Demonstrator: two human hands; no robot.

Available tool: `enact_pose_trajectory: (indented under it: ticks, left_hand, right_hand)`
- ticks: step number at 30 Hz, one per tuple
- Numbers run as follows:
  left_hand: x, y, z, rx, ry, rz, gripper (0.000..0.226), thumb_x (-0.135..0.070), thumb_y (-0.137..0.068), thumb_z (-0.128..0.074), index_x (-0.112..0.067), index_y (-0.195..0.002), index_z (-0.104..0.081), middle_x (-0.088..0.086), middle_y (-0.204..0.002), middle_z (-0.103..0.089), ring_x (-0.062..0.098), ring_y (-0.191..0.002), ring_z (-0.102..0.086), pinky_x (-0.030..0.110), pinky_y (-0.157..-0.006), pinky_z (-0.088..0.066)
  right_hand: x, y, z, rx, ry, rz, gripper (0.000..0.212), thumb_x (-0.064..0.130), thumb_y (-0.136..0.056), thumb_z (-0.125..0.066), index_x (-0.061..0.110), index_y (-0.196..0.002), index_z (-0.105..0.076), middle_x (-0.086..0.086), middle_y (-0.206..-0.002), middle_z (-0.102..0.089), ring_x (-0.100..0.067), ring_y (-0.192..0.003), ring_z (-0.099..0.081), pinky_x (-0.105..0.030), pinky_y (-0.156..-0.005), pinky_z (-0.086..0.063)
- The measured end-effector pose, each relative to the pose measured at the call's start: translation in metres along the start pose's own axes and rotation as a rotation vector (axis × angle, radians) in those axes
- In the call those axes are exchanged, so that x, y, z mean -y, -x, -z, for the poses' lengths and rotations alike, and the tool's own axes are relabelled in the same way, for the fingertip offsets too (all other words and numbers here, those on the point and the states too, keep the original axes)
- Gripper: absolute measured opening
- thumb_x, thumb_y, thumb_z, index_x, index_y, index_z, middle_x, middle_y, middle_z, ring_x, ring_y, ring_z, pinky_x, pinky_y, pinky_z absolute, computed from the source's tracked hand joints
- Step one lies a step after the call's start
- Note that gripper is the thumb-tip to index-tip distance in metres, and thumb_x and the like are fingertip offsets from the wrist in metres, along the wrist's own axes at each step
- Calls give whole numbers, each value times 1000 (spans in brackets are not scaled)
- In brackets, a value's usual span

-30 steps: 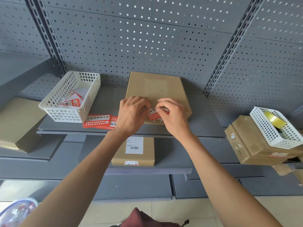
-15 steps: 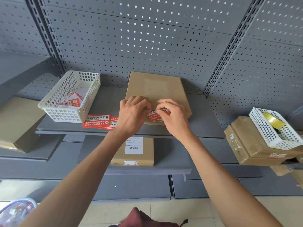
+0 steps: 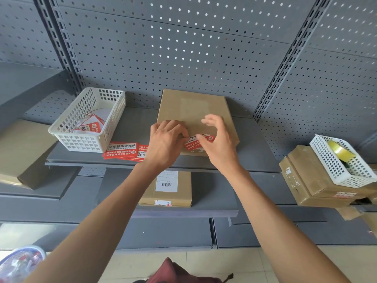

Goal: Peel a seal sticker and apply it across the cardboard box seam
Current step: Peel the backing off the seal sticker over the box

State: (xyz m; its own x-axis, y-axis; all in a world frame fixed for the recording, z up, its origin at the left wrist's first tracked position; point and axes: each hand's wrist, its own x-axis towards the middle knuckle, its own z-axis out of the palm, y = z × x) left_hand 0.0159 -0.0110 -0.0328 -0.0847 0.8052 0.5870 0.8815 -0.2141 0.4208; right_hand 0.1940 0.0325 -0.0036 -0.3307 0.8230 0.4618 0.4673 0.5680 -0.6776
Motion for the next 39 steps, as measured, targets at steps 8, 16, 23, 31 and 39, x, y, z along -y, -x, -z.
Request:
enact_pose_trajectory:
  ticks: [8, 16, 23, 31, 39]
  left_hand:
    - [-1, 0, 0, -37, 25, -15, 10, -23, -85, -71, -18, -91, -64, -4, -106, -70, 25, -99, -63, 44, -93, -37]
    - [14, 5, 4, 38, 31, -89, 21, -21, -84, -77, -12, -94, -61, 2, -115, -72, 29, -103, -65, 44, -97, -38]
    - [12, 5, 3, 16, 39, -118, 10, -22, -85, -73, -14, -86, -67, 1, -122, -70, 25, -110, -66, 46, -99, -39]
    - [12, 5, 4, -9, 81, -109, 13, -13, -82, -80, -12, -82, -67, 2, -122, -71, 23, -110, -64, 43, -102, -41]
    - [10, 7, 5, -12, 90, -131, 11, -19, -85, -75, -10, -83, -67, 4, -124, -71, 20, -117, -61, 39, -104, -39]
  right_hand:
    - [0, -4, -15, 33, 200, 182, 5, 16, -85, -73, 20, -87, -71, 5, -112, -69, -20, -108, -56, -52, -95, -46]
    - [-1, -3, -19, 33, 174, 147, 12, 12, -87, -69, 23, -82, -66, 10, -109, -69, -15, -111, -56, -53, -101, -40]
    - [0, -4, -18, 29, 167, 156, 12, 12, -86, -71, 21, -81, -66, 10, -108, -69, -16, -109, -56, -54, -100, -41]
    - [4, -8, -16, 114, 231, 233, 23, 8, -82, -73, 20, -101, -67, 3, -125, -62, -22, -117, -49, -52, -99, -44]
    - [0, -9, -19, 130, 246, 233, 10, 11, -83, -73, 18, -80, -67, 0, -122, -65, -26, -118, -51, -54, -100, -43]
